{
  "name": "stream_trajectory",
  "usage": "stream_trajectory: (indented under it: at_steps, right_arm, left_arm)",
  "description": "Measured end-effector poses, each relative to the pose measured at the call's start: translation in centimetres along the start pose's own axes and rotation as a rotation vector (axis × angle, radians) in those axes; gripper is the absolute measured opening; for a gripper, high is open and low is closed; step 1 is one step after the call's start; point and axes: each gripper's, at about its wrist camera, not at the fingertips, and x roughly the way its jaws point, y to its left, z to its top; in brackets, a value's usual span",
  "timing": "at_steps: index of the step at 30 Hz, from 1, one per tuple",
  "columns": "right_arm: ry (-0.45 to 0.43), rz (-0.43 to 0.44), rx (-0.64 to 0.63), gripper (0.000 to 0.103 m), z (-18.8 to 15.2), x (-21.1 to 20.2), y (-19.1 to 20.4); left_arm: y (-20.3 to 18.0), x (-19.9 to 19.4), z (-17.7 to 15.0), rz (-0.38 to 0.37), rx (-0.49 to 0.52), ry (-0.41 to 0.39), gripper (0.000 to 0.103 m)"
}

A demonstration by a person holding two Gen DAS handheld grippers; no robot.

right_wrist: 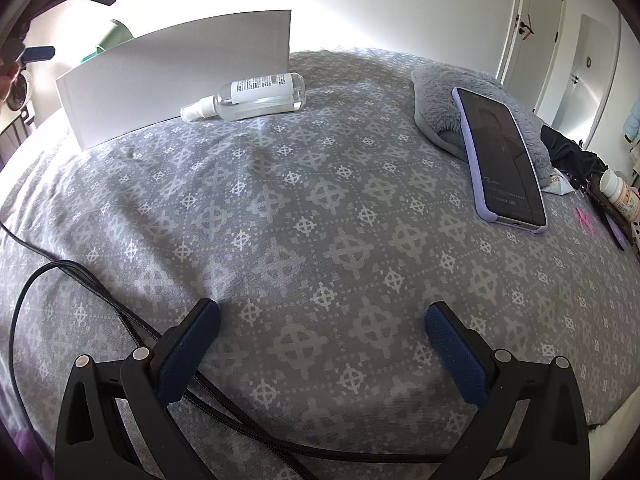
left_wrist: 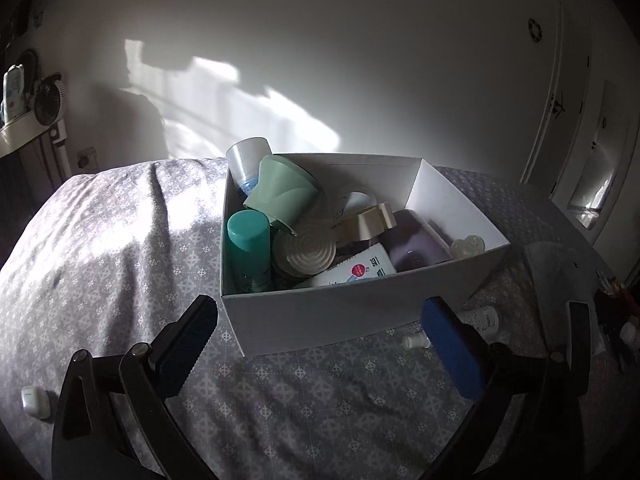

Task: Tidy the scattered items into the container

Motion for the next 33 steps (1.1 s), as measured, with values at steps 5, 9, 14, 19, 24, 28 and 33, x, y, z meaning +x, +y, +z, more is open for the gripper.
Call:
stream_trajectory:
  at_steps: [5,9,14,19,24,28,33]
  right_arm:
    - [0.009,-0.002,-0.006,0.103,0.1,0.0,0.0]
    - [0.014,0.022,-0.047,0.103,1.1,-0.4,0.3]
    - [-0.05,0.044,-0.045,0.103,3.8,-1.2,0.9]
    - [-0.076,0.068,-0.041,0.103,6.8,-0.6,1.9]
    - [0.011,0.041,-0.08,0.103,6.1,3.8,3.7]
    - [0.001,0.01,-0.112,0.103,5.7,4.3,4.4]
    - [0.01,0.047,-0.081,0.103,5.7,4.3,3.5]
  left_arm:
    - [0.3,1.5,-5.4,0.032,0.06,0.156,0.102]
    - [1.8,2.4,-9.0,0.11,0.027,0.216,0.102]
    - [1.7,1.9,-12.7,0.182,0.027,0.184,0.103]
    - [0.8,1.5,-13.0,0.214,0.046,0.185,0.103]
    - [1.2,1.4,-13.0,0.185,0.018,0.198,0.103]
    - [0.9,1.5,-13.3,0.187,0.02,0.198,0.103]
    - [0.4,1.4,-13.5,0.187,0.022,0.2,0.103]
